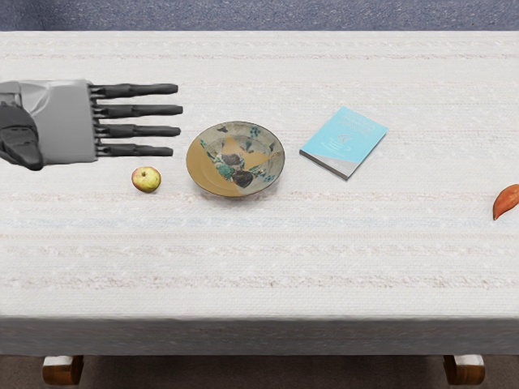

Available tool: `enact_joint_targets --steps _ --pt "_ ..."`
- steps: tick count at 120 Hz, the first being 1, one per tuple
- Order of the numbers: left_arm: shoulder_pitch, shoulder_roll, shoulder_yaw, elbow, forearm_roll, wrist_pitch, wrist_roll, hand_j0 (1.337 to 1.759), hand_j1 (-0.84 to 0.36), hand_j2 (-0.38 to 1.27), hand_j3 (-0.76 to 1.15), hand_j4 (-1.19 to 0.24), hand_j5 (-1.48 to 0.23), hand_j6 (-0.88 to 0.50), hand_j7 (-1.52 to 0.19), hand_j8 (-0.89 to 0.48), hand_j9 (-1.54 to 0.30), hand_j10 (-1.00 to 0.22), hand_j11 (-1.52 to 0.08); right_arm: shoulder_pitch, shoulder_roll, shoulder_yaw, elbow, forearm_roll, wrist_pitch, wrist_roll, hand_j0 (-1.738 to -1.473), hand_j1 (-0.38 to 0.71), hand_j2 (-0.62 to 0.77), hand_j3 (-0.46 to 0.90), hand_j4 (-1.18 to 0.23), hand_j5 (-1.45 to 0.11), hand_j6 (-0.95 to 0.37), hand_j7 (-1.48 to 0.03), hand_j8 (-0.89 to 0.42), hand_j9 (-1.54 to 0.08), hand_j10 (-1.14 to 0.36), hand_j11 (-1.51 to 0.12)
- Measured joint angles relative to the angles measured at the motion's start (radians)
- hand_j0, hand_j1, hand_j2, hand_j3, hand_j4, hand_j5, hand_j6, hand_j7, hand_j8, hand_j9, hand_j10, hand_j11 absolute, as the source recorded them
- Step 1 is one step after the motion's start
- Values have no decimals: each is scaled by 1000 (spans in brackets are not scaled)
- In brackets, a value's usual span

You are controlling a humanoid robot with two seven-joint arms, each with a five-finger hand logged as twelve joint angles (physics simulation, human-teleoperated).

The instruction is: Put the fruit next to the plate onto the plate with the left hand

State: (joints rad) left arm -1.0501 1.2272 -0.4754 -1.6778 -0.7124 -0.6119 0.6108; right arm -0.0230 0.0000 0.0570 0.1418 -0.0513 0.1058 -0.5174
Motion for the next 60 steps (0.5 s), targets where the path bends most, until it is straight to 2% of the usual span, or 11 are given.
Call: enact_joint_targets --steps 20,40,50,60 --pt "-3 10 1 -18 -3 0 0 1658 334 1 0 -4 -14 -3 -14 -4 -14 -6 -14 0 0 -1 1 -2 -1 -1 -1658 -349 0 0 0 0 0 0 0 0 0 0" --pt "-71 -4 -4 -34 1 0 0 1658 335 1 0 -3 -13 -2 -13 -3 -13 -5 -14 0 0 -1 1 -2 -1 -1 -1658 -349 0 0 0 0 0 0 0 0 0 0" --pt "-116 29 -6 -53 34 0 0 1658 319 4 0 -17 -30 -16 -30 -17 -31 -19 -31 0 0 -1 0 -2 -1 -1 -1658 -349 0 0 0 0 0 0 0 0 0 0" --pt "-156 -120 -7 -63 208 0 0 1658 305 7 0 -30 -46 -29 -46 -30 -46 -32 -46 0 0 -1 -1 -2 -2 -1 -1658 -349 0 0 0 0 0 0 0 0 0 0"
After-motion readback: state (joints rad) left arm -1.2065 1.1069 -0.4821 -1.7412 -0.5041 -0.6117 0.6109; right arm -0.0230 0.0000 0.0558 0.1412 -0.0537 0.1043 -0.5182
